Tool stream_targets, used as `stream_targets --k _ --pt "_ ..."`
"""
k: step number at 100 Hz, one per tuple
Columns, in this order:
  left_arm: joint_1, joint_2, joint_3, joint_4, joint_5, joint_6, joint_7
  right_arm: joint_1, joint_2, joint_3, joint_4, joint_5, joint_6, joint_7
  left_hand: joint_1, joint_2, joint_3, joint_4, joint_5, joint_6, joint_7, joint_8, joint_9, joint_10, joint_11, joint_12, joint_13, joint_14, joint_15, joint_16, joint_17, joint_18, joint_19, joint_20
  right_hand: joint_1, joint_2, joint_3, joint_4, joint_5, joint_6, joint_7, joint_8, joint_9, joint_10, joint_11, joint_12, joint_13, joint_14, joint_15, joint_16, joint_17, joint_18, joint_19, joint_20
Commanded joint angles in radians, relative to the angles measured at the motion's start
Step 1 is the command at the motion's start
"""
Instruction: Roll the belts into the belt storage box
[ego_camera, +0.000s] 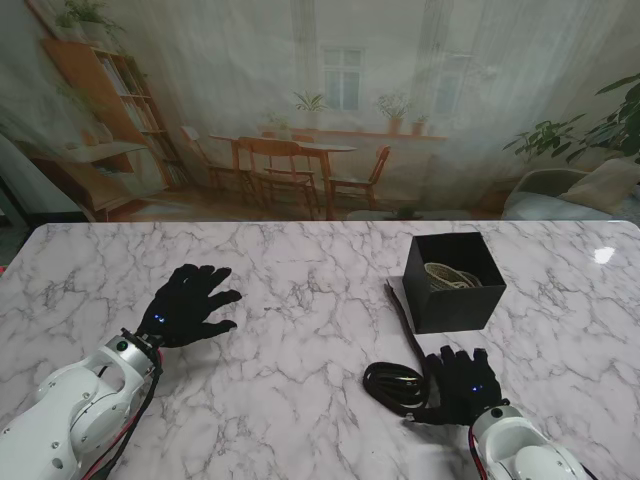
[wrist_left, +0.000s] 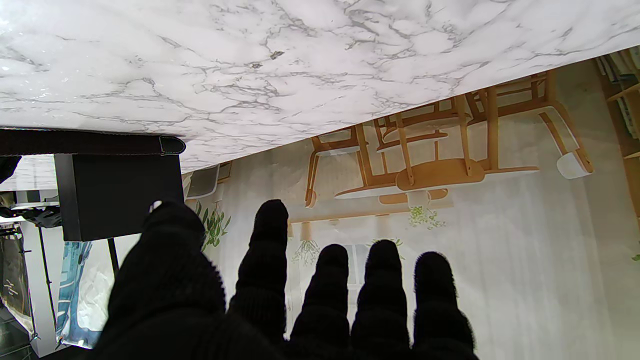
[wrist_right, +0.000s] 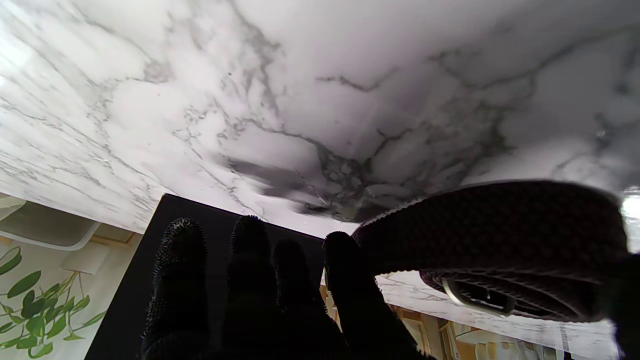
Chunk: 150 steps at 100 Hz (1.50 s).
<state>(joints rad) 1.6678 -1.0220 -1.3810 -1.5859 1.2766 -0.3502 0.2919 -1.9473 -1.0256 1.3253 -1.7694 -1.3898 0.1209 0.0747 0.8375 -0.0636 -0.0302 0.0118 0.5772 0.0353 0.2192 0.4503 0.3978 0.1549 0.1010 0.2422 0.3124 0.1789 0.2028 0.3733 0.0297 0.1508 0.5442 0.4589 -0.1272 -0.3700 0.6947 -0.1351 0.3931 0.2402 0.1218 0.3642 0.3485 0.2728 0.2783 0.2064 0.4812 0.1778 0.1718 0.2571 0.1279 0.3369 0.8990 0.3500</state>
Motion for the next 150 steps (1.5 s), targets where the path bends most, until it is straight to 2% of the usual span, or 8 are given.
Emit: stream_targets --k 1,34,54,59,88,120,134,150 --pt "0.0 -0.001 0.002 0.001 -0.001 -0.001 -0.012 0.015 -0.002 -0.018 0.01 -0.007 0.011 0.017 0.021 0.033 0.003 -0.018 0.0 0.015 0.005 0.004 -0.015 -0.003 0.004 0.012 -0.001 0.0 -0.026 0.011 -0.018 0.025 -0.027 0.017 -0.015 -0.013 0.011 -0.014 -0.034 0.035 -0.025 -0.004 -0.033 0.02 -0.019 -0.013 -0.028 0.002 -0.046 0.001 -0.029 0.051 -0.022 -0.006" --pt "-0.004 -0.001 0.007 0.005 -0.002 -0.005 -0.014 0.092 -0.004 -0.119 0.062 0.061 0.079 -0.012 0.02 0.031 0.003 -0.018 -0.003 0.013 0.004 0.004 -0.014 -0.004 0.004 0.012 0.0 0.0 -0.027 0.01 -0.017 0.025 -0.028 0.017 0.047 -0.067 0.025 -0.016 -0.108 0.055 -0.07 -0.006 -0.076 0.043 -0.034 -0.033 -0.047 0.049 -0.068 -0.014 -0.09 0.123 -0.088 -0.021" --pt "-0.003 -0.001 0.006 0.005 -0.002 -0.004 -0.013 0.11 -0.011 -0.137 0.092 0.109 0.087 -0.094 0.02 0.031 0.003 -0.018 -0.005 0.014 0.002 0.003 -0.014 -0.004 0.004 0.012 0.001 0.001 -0.027 0.011 -0.016 0.024 -0.028 0.017 0.482 -0.087 -0.146 0.068 -0.011 -0.086 0.216 0.208 -0.063 -0.018 0.093 0.027 -0.02 0.019 -0.029 0.003 -0.066 0.108 -0.071 0.007" --pt "-0.003 -0.001 0.006 0.005 -0.002 -0.004 -0.012 0.107 -0.012 -0.135 0.093 0.11 0.088 -0.105 0.021 0.032 0.003 -0.018 -0.006 0.014 0.002 0.003 -0.014 -0.005 0.004 0.012 0.0 0.0 -0.027 0.01 -0.017 0.026 -0.028 0.018 0.534 -0.075 -0.173 0.076 -0.002 -0.089 0.23 0.223 -0.069 -0.013 0.094 0.024 -0.02 0.021 -0.024 0.005 -0.064 0.11 -0.065 0.01" --pt "-0.005 -0.001 0.009 0.006 -0.003 -0.004 -0.016 0.056 -0.017 -0.089 0.052 0.119 0.063 -0.123 0.02 0.032 0.003 -0.018 -0.007 0.013 0.001 0.003 -0.014 -0.004 0.004 0.012 0.0 0.0 -0.027 0.011 -0.016 0.024 -0.029 0.018 0.237 -0.167 -0.026 0.009 -0.048 0.041 -0.084 0.024 -0.066 0.037 0.024 -0.019 -0.032 0.036 -0.035 -0.002 -0.078 0.112 -0.083 0.003" --pt "-0.005 -0.001 0.009 0.008 -0.005 -0.006 -0.013 0.109 -0.018 -0.169 0.064 0.12 0.185 -0.075 0.017 0.032 0.002 -0.018 -0.008 0.013 0.0 0.002 -0.013 -0.004 0.004 0.013 0.0 -0.001 -0.028 0.01 -0.016 0.024 -0.029 0.018 0.132 -0.204 0.023 -0.029 -0.07 0.055 -0.12 0.0 -0.074 0.033 -0.009 -0.032 -0.045 0.035 -0.05 -0.008 -0.099 0.117 -0.113 -0.004" --pt "-0.006 -0.001 0.009 0.008 -0.007 -0.007 -0.014 0.149 -0.019 -0.212 0.092 0.138 0.211 -0.074 0.016 0.032 0.002 -0.018 -0.011 0.014 -0.001 0.002 -0.015 -0.004 0.003 0.012 0.0 -0.001 -0.028 0.01 -0.017 0.024 -0.03 0.018 0.157 -0.202 0.028 -0.029 -0.062 0.021 0.0 0.075 -0.077 0.006 0.027 -0.014 -0.045 0.032 -0.046 0.0 -0.103 0.128 -0.122 0.004" --pt "-0.008 -0.002 0.011 0.009 -0.009 -0.009 -0.015 0.167 -0.023 -0.237 0.108 0.16 0.211 -0.123 0.015 0.031 0.003 -0.018 -0.011 0.013 -0.002 0.002 -0.014 -0.005 0.003 0.012 0.001 -0.001 -0.028 0.01 -0.017 0.025 -0.03 0.018 0.333 -0.21 -0.033 0.015 -0.026 -0.22 0.31 0.297 -0.102 -0.023 0.093 0.022 -0.033 0.024 -0.02 0.019 -0.091 0.146 -0.102 0.018"
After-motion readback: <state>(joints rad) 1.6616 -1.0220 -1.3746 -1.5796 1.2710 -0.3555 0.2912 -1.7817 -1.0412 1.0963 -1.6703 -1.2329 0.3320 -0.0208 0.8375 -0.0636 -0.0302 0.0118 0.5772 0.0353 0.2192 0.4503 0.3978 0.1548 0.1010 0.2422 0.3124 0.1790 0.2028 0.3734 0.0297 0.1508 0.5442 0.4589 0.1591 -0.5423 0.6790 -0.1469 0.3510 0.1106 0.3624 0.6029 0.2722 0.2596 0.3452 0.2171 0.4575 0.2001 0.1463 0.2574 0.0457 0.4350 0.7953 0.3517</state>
